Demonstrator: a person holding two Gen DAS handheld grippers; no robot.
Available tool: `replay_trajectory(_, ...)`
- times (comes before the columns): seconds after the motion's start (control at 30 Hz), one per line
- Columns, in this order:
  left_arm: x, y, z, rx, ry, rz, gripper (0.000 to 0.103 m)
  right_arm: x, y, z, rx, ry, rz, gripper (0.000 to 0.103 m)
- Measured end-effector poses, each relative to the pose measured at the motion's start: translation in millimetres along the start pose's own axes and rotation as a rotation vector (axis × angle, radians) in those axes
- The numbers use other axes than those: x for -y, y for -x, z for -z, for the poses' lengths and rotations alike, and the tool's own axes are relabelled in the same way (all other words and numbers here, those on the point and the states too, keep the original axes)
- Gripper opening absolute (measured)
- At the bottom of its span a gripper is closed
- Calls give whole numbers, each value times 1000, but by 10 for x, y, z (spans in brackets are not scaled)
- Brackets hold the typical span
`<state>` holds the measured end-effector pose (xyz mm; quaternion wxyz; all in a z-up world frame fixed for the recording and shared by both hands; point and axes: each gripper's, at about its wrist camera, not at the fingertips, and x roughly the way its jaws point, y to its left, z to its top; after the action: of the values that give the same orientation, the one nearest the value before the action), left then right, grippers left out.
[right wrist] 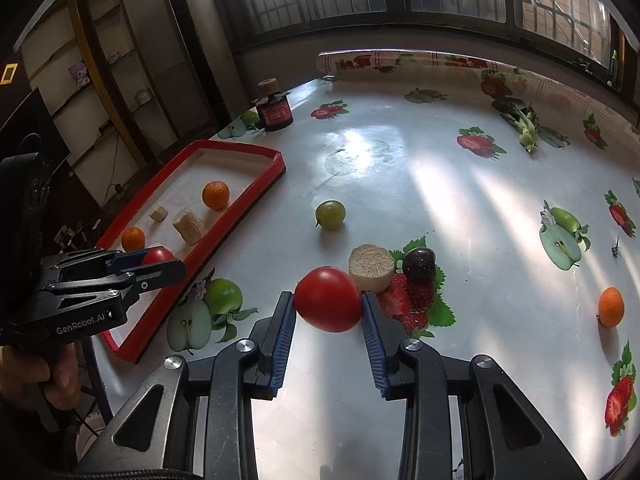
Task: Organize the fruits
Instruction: 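Carry both red tomatoes over the red tray and open both tools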
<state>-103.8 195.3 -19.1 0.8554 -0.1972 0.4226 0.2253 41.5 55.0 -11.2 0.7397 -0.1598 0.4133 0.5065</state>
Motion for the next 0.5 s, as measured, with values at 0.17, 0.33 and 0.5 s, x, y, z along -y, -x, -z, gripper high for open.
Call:
replay_trajectory(0.17,-166,23,-19,2,21,-15,30,-132,-89,-88,-4,20,-18,34)
replay_trajectory(0.33,-310,35,-51,6,38,-33,30,-266,-202,-168,-15,37,-38,34)
replay_trajectory(0.5,-455,33,-104,11,53,-52,30,-409,-283,-280,-12,57,-57,34)
